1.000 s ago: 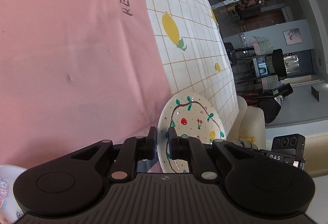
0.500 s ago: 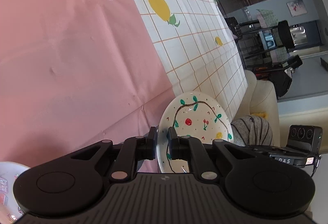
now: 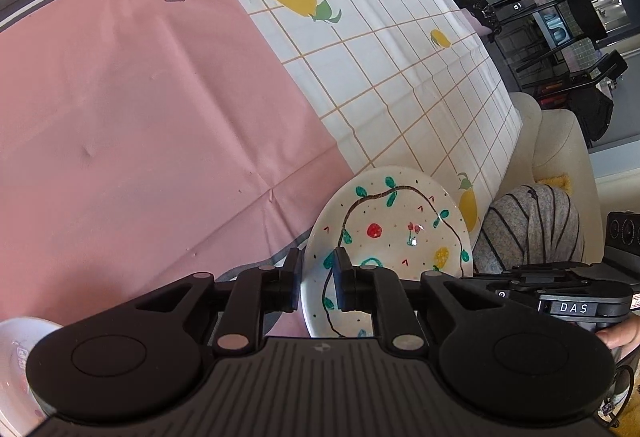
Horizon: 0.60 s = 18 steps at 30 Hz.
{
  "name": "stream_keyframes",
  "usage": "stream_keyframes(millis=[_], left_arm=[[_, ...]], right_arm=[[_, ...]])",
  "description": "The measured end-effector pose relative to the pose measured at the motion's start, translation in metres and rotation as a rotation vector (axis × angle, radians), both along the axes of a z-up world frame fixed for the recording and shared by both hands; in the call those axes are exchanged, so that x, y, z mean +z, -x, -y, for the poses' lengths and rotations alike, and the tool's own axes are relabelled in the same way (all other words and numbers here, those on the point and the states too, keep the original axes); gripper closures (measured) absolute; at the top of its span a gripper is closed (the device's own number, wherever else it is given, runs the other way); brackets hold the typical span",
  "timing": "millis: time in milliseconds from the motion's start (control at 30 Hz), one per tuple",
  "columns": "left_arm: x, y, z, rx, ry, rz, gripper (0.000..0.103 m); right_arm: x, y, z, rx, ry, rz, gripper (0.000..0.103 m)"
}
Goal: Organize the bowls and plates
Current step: 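Lift the 'Fruity' plate with both grippers and carry it over the glass plate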
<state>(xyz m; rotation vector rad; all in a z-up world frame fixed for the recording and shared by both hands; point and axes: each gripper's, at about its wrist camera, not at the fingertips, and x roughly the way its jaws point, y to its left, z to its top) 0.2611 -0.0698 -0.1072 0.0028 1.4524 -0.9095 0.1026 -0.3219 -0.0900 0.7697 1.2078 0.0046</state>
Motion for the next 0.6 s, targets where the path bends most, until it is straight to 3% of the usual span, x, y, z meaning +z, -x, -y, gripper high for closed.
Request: stream_keyframes(millis=[600], left_arm=[[-0.002, 0.006, 0.008, 0.047, -0.027, -0.012, 0.078]], right_arm=[[0.014, 0.000, -0.023, 0.027, 0.182, -0.011, 0.088]])
